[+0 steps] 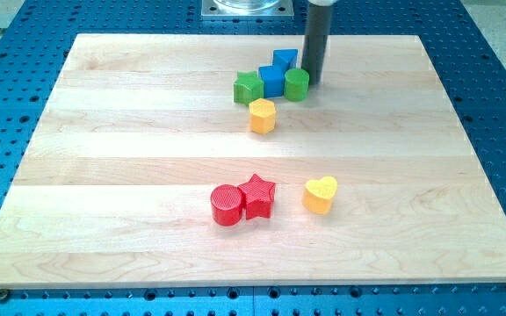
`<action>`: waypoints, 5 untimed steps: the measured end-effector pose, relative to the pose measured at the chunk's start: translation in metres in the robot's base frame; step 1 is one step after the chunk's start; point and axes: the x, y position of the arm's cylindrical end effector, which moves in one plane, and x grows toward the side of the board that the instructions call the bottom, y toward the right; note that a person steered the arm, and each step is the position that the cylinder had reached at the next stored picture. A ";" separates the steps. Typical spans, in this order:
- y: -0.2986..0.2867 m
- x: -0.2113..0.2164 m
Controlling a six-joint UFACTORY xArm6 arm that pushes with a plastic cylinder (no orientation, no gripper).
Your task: Move triangle above hexagon
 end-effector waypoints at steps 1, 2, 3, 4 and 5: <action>-0.006 0.002; -0.054 0.004; -0.068 -0.001; -0.006 -0.047; -0.036 -0.077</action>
